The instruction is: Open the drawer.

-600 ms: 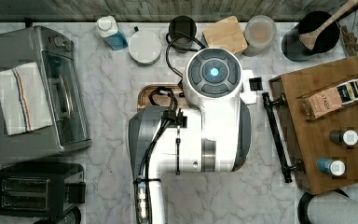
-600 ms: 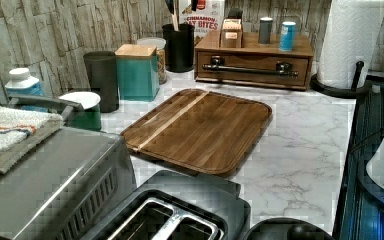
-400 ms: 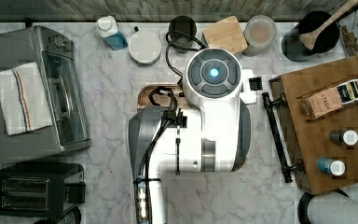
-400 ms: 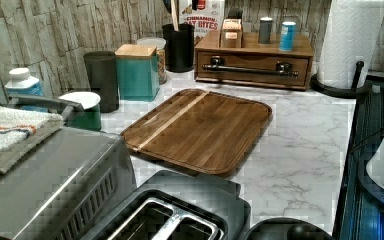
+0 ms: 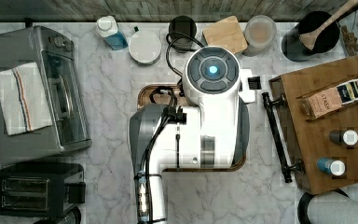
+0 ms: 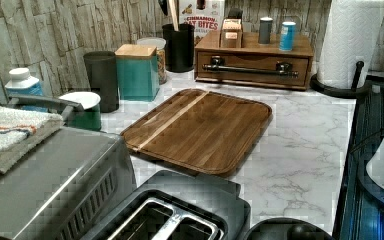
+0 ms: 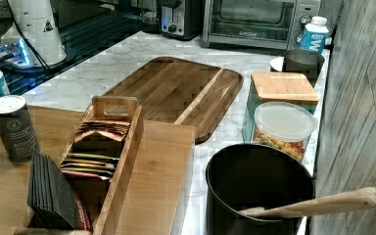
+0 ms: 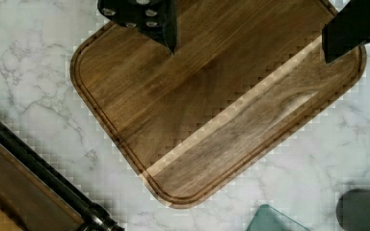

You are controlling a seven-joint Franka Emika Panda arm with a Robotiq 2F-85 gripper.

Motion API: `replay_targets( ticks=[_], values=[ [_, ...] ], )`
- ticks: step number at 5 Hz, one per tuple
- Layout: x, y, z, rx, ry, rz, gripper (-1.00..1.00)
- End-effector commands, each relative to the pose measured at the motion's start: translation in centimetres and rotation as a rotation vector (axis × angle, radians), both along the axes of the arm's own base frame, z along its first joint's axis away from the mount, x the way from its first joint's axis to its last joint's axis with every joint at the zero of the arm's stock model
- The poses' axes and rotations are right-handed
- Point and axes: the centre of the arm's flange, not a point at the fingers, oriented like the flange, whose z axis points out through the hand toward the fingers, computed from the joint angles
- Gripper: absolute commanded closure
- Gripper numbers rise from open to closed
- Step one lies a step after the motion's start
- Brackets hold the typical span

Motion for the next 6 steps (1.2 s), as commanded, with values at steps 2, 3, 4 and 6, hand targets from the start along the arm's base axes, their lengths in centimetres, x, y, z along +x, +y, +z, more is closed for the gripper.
replay_targets(
  ticks=[2, 3, 4, 6],
  values=[
    [-7.2, -4.6, -3.6, -0.002, -0.057, 0.461, -1.00],
    [-8.8, -6.6, -4.8, -0.018, -0.056, 0.561, -1.00],
    [-9.8, -9.3, -6.9, -0.020, -0.049, 0.656, -1.00],
    [-11.2, -13.2, -10.0, -0.066, -0.085, 0.823, -1.00]
  ],
)
